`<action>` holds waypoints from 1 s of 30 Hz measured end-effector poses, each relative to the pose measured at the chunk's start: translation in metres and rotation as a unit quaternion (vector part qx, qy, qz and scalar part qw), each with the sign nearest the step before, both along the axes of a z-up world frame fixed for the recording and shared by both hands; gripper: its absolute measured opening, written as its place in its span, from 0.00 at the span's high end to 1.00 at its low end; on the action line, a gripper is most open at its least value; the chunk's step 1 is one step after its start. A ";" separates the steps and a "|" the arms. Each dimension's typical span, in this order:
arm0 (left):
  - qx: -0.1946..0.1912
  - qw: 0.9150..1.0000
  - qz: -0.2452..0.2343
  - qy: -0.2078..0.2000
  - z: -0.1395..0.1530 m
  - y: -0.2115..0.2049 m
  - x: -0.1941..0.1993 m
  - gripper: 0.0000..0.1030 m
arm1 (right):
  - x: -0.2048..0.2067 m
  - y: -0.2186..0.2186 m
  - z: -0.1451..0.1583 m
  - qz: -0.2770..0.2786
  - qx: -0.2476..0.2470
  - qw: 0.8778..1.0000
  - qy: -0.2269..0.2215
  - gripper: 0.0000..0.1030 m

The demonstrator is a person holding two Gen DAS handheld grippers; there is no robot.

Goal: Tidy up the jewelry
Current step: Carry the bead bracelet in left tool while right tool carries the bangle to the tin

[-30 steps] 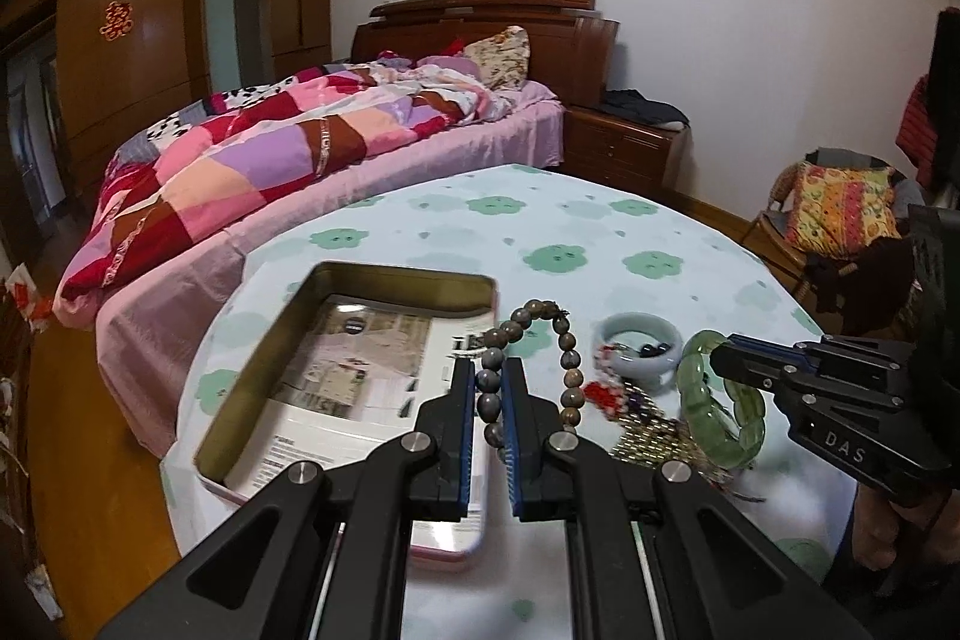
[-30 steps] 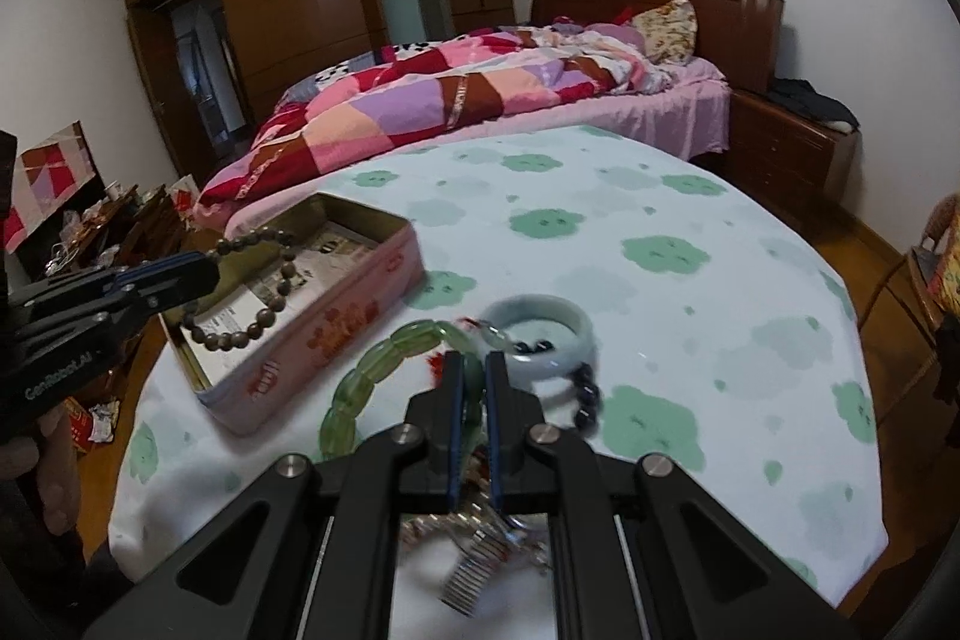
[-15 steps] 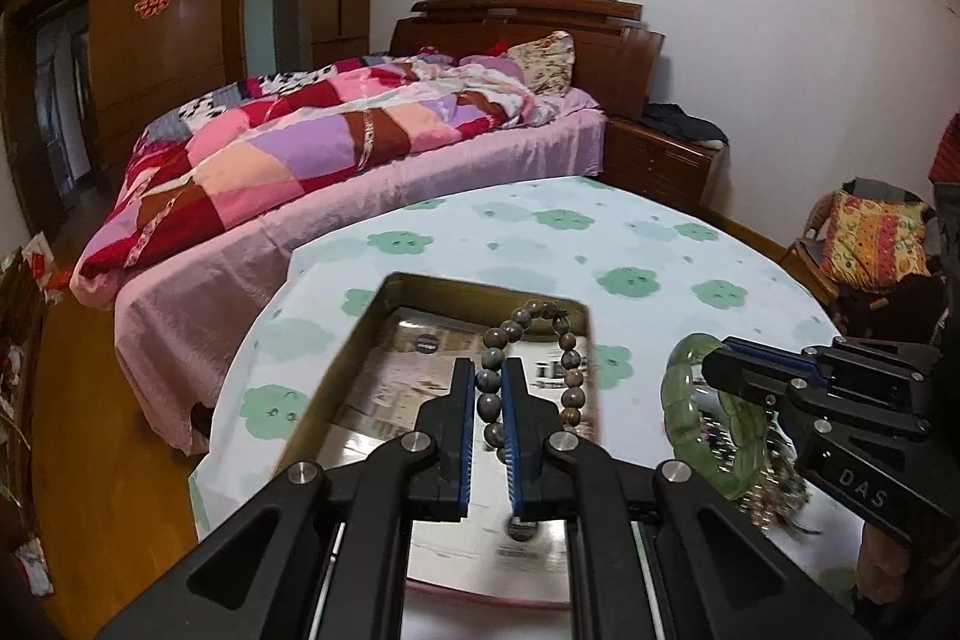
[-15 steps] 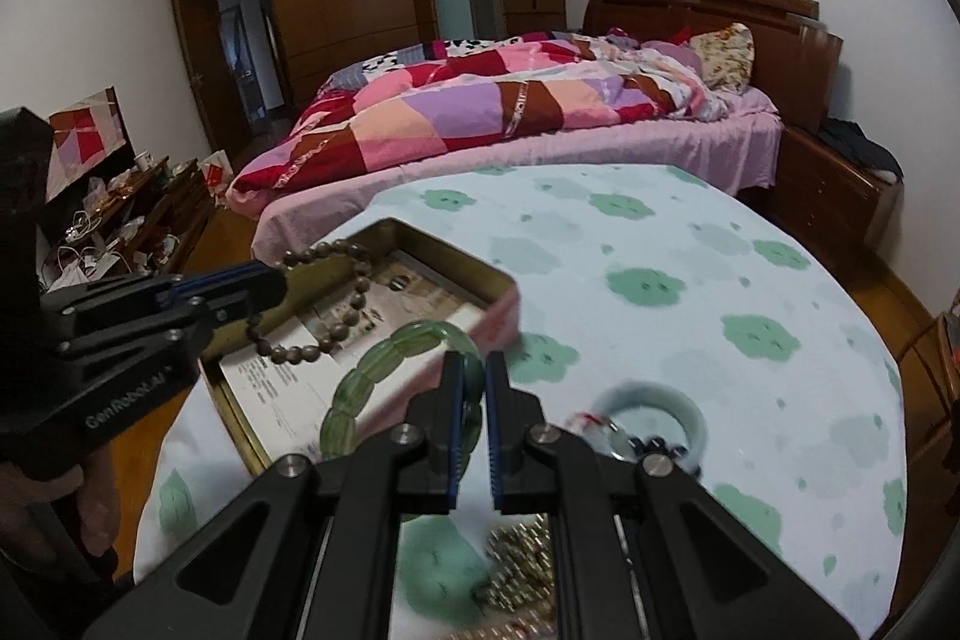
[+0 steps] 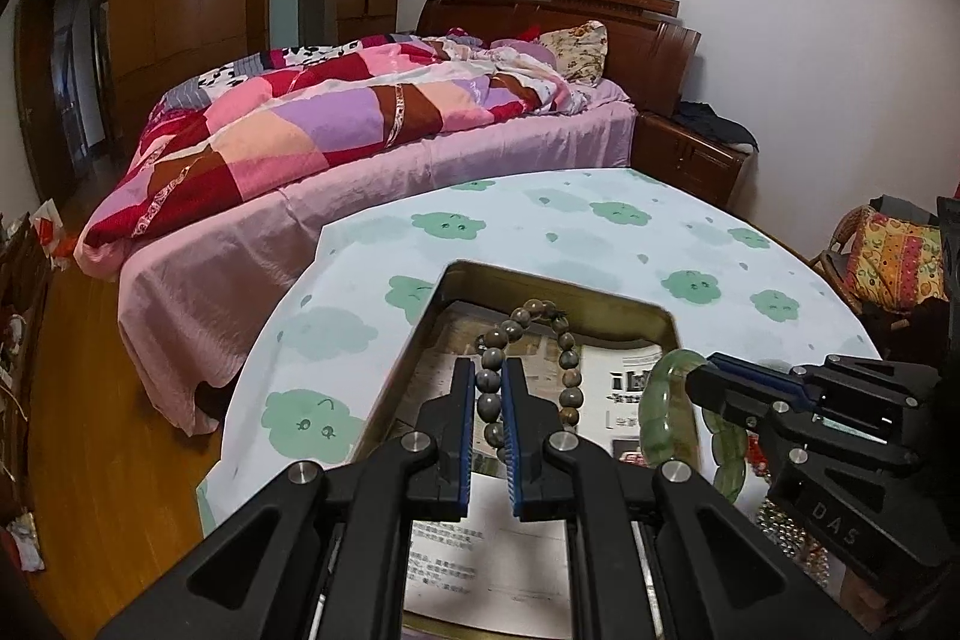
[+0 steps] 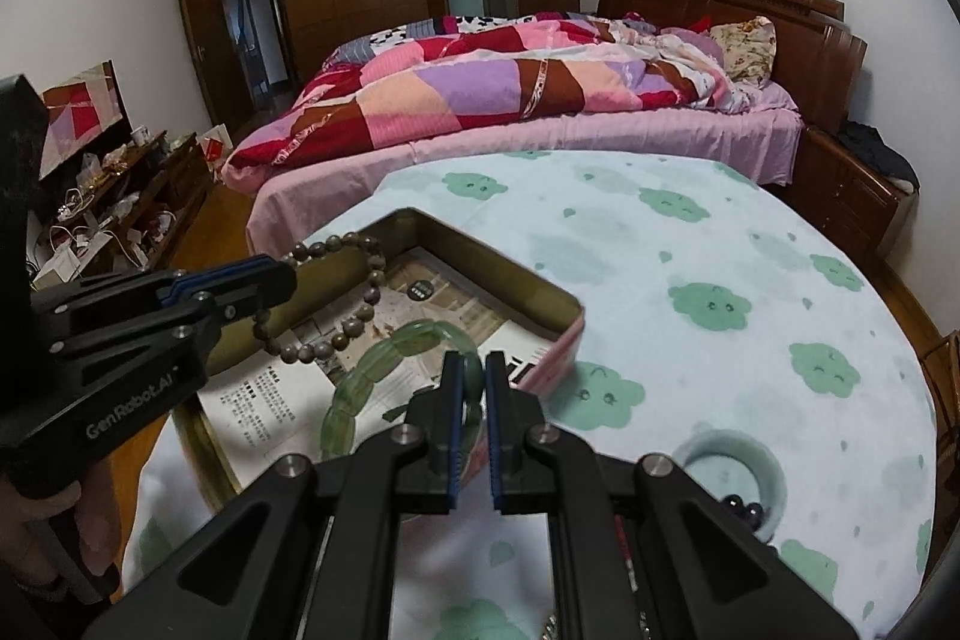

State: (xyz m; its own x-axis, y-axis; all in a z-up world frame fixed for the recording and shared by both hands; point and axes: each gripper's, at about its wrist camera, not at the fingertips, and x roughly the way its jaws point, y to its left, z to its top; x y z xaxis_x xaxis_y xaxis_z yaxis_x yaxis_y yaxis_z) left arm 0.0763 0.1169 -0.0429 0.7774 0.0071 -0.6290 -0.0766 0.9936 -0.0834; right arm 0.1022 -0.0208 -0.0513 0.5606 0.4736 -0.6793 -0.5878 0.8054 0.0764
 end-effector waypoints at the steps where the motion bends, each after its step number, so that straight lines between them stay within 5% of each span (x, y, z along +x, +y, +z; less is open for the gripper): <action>1: 0.000 1.000 0.000 0.001 -0.001 0.002 0.001 0.93 | 0.001 0.001 -0.001 0.000 -0.001 1.000 0.001 0.91; 30: -0.012 1.000 0.018 0.011 -0.012 0.021 0.007 0.92 | -0.004 0.031 -0.012 0.019 -0.056 0.998 -0.034 0.91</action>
